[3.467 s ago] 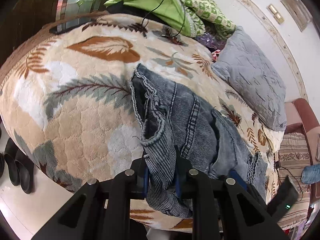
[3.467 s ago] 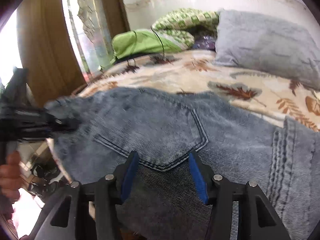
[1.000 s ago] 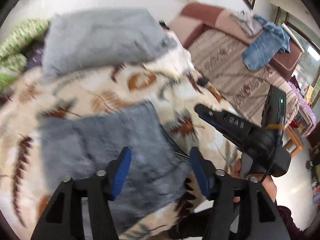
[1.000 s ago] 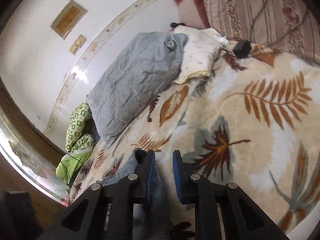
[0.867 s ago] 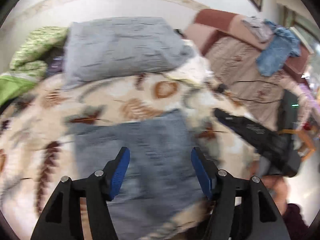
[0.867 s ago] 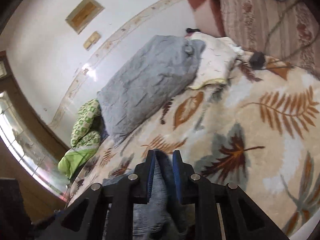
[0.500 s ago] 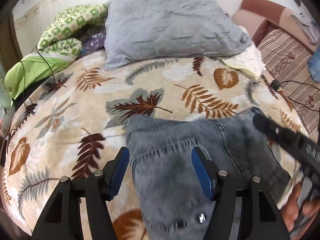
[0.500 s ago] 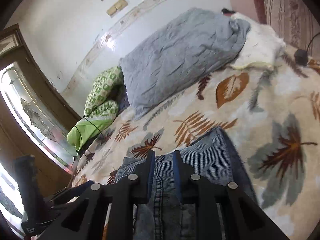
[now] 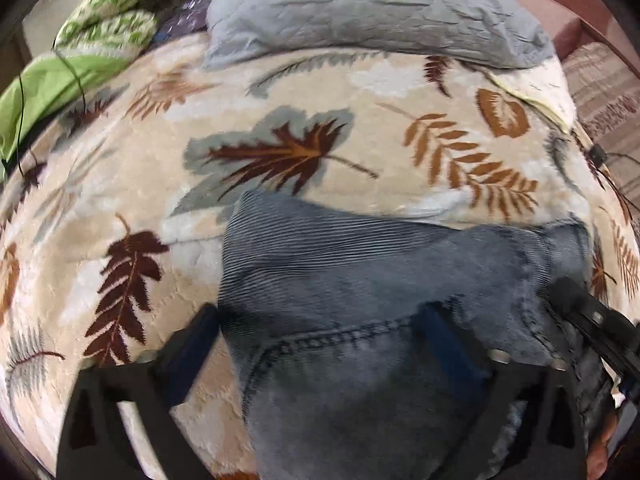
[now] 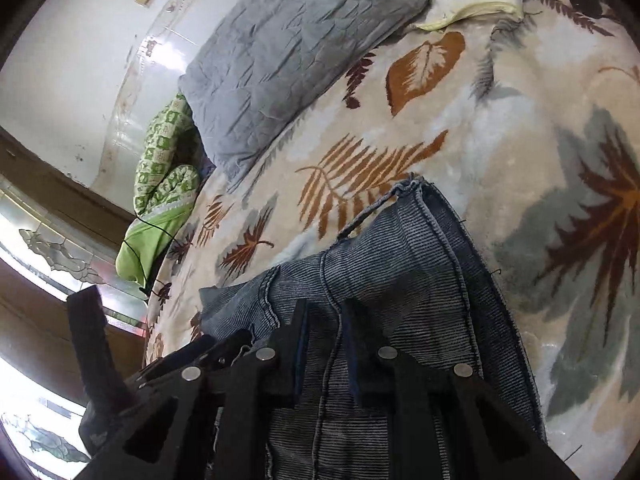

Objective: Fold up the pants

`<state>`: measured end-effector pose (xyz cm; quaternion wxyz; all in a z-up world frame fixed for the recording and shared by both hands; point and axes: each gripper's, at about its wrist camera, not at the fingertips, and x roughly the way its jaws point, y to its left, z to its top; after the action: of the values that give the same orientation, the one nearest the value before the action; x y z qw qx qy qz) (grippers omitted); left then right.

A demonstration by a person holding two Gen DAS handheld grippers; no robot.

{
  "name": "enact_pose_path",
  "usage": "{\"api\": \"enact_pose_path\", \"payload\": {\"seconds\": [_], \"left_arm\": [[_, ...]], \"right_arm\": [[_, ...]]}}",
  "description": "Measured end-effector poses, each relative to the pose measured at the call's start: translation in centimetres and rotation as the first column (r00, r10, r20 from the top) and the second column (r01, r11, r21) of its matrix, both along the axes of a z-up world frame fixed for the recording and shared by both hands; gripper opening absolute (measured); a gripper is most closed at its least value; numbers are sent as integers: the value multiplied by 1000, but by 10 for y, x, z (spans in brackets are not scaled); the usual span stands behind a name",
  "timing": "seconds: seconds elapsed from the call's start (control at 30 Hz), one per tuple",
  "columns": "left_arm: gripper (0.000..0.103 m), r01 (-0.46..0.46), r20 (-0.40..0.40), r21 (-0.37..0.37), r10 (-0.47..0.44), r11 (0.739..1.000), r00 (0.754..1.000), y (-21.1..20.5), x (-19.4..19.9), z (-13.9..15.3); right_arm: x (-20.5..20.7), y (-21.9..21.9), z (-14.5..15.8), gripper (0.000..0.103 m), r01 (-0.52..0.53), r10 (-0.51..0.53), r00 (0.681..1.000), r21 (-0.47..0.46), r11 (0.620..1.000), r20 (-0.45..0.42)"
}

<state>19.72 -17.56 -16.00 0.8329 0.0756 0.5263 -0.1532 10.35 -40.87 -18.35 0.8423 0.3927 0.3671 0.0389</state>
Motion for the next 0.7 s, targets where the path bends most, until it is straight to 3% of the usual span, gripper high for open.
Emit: {"api": "enact_pose_path", "payload": {"seconds": [0.1, 0.23, 0.33, 0.5, 0.7], "left_arm": [[103, -21, -57, -66, 17, 998, 998, 10, 5, -1], [103, -24, 15, -5, 24, 1000, 1000, 4, -12, 16], [103, 9, 79, -7, -8, 1000, 997, -2, -33, 40], [103, 91, 215, 7, -90, 996, 973, -12, -81, 82], [103, 154, 192, 31, -157, 988, 969, -9, -120, 75]], "right_arm": [[-8, -1, 5, 20, -10, 10, 1000, -7, 1000, 7], [-24, 0, 27, 21, -3, 9, 998, -93, 996, 61], [-38, 1, 39, 21, 9, 6, 996, -167, 986, 87], [-70, 1, 48, 21, 38, -11, 995, -284, 958, 98], [-94, 11, 50, 21, 14, 10, 997, -322, 946, 71]]}}
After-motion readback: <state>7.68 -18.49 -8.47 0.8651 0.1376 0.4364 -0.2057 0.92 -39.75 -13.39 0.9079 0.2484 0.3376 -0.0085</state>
